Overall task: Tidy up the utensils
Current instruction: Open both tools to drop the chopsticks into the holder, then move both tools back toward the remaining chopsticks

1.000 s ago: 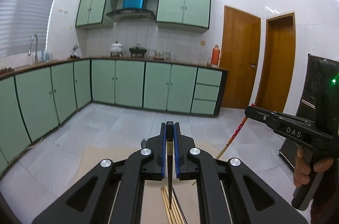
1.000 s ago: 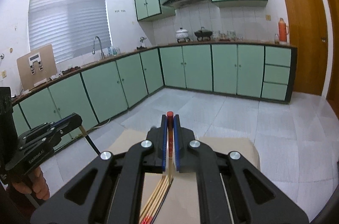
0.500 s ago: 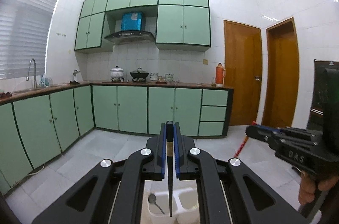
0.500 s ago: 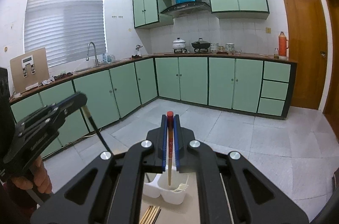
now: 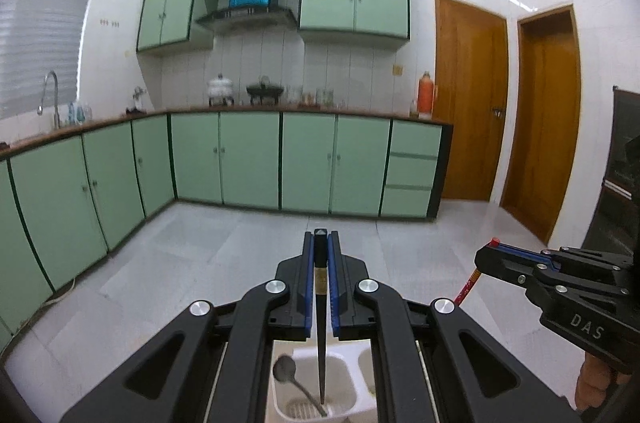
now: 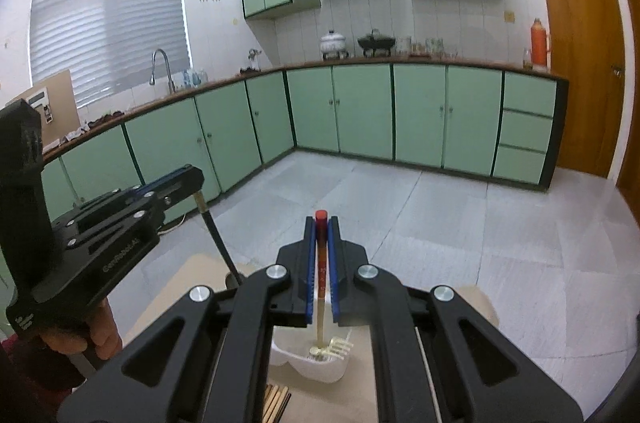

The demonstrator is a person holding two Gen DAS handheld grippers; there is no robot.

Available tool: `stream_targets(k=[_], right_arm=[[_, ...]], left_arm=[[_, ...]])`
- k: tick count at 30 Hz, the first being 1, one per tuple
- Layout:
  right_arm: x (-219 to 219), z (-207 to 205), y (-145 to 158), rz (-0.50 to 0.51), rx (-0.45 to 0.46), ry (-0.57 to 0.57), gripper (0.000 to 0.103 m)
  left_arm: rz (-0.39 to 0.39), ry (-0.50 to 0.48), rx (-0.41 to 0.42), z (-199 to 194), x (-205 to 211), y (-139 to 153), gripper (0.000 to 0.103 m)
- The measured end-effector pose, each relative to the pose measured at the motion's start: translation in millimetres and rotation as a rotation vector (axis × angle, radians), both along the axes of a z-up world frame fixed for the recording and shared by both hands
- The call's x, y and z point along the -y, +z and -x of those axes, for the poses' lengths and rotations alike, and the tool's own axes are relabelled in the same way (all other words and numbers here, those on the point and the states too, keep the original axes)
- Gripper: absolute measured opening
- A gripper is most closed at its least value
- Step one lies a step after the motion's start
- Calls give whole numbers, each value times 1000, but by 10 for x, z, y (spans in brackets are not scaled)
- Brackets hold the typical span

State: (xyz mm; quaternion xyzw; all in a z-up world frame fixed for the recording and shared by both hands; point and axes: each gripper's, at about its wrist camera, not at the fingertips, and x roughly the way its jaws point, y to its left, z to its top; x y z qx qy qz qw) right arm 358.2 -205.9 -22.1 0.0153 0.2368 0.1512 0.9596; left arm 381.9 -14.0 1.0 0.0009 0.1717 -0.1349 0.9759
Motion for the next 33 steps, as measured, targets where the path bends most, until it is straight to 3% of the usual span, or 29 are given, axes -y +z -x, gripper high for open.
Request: stream_targets(k=[3, 6, 7, 9, 11, 16, 21, 27, 33], right_arm=[[-26, 0, -95, 7, -19, -2, 6], [-40, 73, -103, 7, -13, -11, 13], [-33, 109, -88, 8, -4, -17, 21], [5, 168, -38, 8, 18, -32, 32], [44, 293, 3, 10, 47, -52, 38], [159, 696, 32, -9, 101, -113, 67], [196, 1123, -79, -2, 131, -144, 86], [171, 1543, -292, -17, 107, -143, 93], [131, 1844, -560, -15, 78, -179, 97]], left_arm=[[-5, 2, -26, 8, -29, -84, 8], [0, 5, -30, 74, -63, -80, 26], [2, 9, -25, 107, -82, -62, 34], [5, 13, -12, 198, -117, -5, 39], [6, 21, 1, 334, -163, 63, 50], [4, 37, 26, 723, -273, 150, 65], [-1, 43, 12, 1150, -378, 57, 67], [-15, 71, -31, 1599, -490, -209, 74], [-38, 71, -75, 1947, -540, -503, 90]])
